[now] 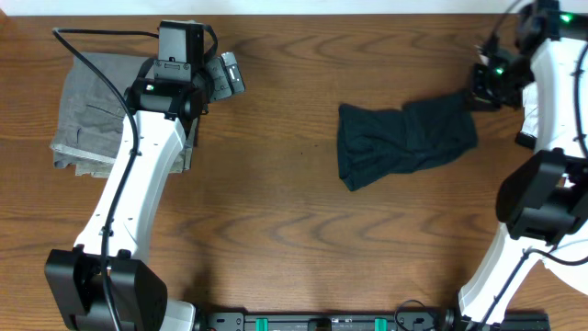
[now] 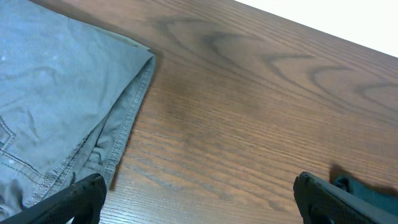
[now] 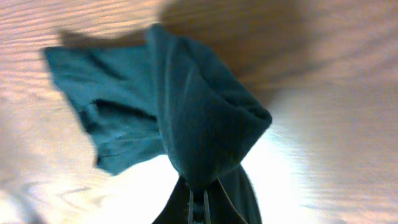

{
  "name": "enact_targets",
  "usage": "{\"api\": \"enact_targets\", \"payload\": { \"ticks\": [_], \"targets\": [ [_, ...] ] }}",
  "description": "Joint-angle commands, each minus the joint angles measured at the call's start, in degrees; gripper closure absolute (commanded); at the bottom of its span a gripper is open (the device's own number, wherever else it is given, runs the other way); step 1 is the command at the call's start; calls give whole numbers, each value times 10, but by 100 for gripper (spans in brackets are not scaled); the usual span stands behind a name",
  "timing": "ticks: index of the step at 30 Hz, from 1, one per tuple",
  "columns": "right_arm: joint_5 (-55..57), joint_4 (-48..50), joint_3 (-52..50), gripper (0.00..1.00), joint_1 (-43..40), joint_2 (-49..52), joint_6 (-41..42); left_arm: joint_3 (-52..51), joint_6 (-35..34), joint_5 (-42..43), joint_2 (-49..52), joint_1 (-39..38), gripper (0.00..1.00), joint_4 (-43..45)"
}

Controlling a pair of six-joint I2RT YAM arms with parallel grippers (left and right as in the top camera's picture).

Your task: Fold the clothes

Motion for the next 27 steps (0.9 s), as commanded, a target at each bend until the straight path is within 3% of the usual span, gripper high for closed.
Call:
{"api": "enact_targets", "payload": {
  "ticks": [1, 16, 22, 27],
  "targets": [
    [-36, -4, 26, 99, 38, 5, 5, 2, -1, -7, 4, 1, 2, -2],
    [59, 19, 4, 92, 206, 5, 6, 2, -1, -7, 4, 1, 2, -2],
    [59, 74, -38, 83, 247, 5, 6, 2, -1, -7, 4, 1, 2, -2],
    [56, 141, -101, 85, 274, 5, 12, 2, -1, -7, 4, 1, 2, -2]
  ]
}}
